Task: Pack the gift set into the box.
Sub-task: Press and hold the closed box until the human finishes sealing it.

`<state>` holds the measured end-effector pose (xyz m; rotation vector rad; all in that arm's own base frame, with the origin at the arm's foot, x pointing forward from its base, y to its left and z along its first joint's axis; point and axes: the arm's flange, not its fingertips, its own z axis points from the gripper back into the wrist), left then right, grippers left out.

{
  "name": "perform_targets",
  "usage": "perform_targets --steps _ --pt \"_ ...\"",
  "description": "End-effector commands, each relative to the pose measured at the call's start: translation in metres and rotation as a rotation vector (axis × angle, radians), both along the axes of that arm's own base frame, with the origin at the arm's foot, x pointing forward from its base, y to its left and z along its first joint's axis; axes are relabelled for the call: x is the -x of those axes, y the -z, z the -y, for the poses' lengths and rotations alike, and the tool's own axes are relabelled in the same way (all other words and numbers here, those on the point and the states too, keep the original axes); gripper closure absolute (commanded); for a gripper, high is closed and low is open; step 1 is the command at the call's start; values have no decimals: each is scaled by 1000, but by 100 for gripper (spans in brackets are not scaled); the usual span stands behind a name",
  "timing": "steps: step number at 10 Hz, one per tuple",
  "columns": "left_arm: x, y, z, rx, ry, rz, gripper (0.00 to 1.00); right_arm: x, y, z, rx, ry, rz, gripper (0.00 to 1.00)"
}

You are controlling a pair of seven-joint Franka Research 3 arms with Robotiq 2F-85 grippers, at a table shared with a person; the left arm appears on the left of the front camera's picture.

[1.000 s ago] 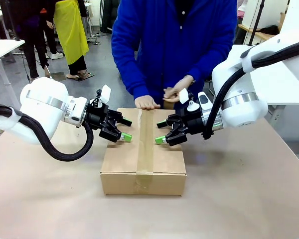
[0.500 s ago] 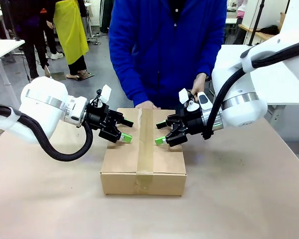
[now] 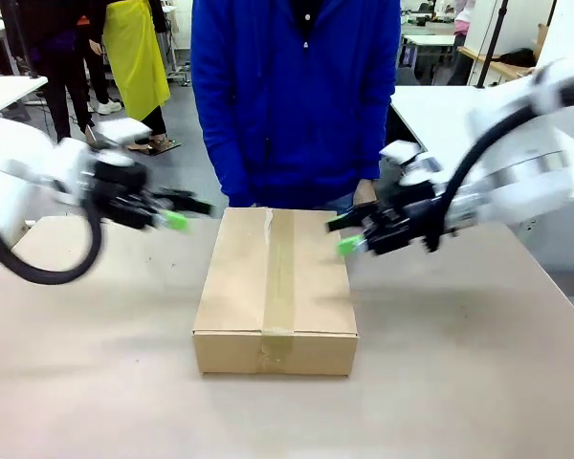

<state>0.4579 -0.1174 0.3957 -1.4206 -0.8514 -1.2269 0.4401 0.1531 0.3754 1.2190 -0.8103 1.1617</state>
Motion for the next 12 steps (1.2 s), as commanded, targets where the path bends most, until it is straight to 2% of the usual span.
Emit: perform_targets --steps 1,2,3,4,5,6,7,12 --pt "26 -12 -91 154 -360 -104 0 41 -44 91 -119 362 -30 0" --pt "44 -6 -126 202 -473 -128 0 58 -47 135 -109 551 -54 0" --pt "58 9 -168 241 -614 -189 0 75 -34 178 -83 664 -121 0" --pt "66 25 -198 306 -701 -241 0 85 -12 209 -100 751 -162 0" --pt "65 38 -211 311 -796 -321 0 87 14 227 -123 839 -213 0" --pt "49 40 -199 275 -765 -361 0 73 31 218 -68 850 -239 0" --pt "75 38 -227 239 -709 -263 0 67 -16 248 -81 772 -136 0" --pt "75 38 -227 239 -709 -263 0 67 -16 248 -81 772 -136 0"
